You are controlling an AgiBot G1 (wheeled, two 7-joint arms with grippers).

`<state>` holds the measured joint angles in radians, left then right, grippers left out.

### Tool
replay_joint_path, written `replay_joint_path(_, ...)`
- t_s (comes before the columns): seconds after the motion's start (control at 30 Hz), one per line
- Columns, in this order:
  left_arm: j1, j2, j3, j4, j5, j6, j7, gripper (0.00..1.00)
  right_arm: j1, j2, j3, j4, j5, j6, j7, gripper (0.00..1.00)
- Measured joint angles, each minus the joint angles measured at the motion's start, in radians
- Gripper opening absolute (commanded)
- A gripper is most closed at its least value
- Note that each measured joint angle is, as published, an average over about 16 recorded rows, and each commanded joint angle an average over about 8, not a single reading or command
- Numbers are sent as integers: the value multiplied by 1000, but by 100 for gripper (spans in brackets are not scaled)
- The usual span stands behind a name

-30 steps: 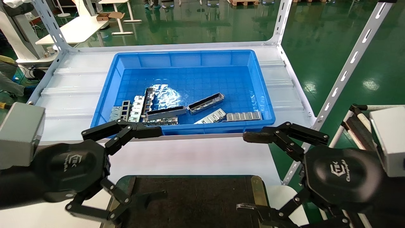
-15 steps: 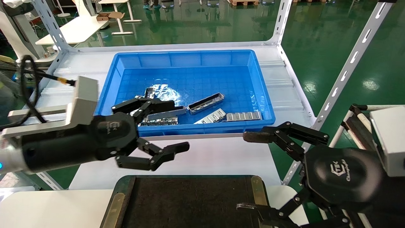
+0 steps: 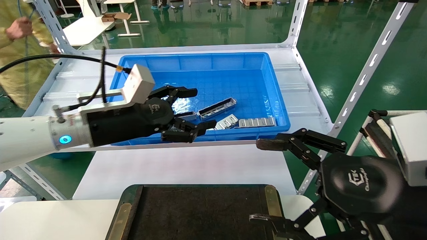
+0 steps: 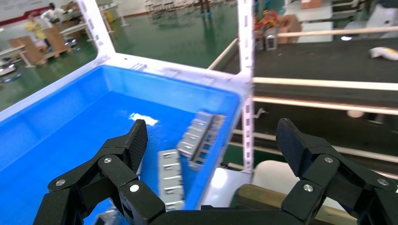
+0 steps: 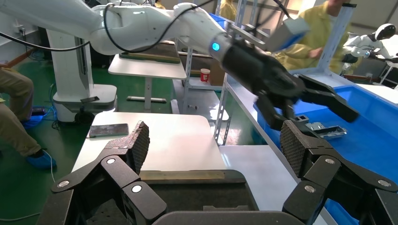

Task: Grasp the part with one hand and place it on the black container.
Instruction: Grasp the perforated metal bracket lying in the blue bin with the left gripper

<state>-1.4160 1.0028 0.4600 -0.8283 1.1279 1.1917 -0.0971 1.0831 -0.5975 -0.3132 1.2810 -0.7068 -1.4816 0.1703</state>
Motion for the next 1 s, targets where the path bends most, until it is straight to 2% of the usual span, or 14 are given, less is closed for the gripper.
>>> replay_joint_path(0.53, -167, 254, 42, 470, 107, -178, 214, 100, 0, 0, -1, 0, 0, 0, 0, 100)
replay_joint_path(0.77, -202, 316, 43, 609, 114, -246, 290, 100, 0, 0, -1, 0, 1, 0, 0, 100)
replay_joint_path(1.0, -212, 346, 46, 680, 108, -307, 335, 100, 0, 0, -1, 0, 1, 0, -1, 100)
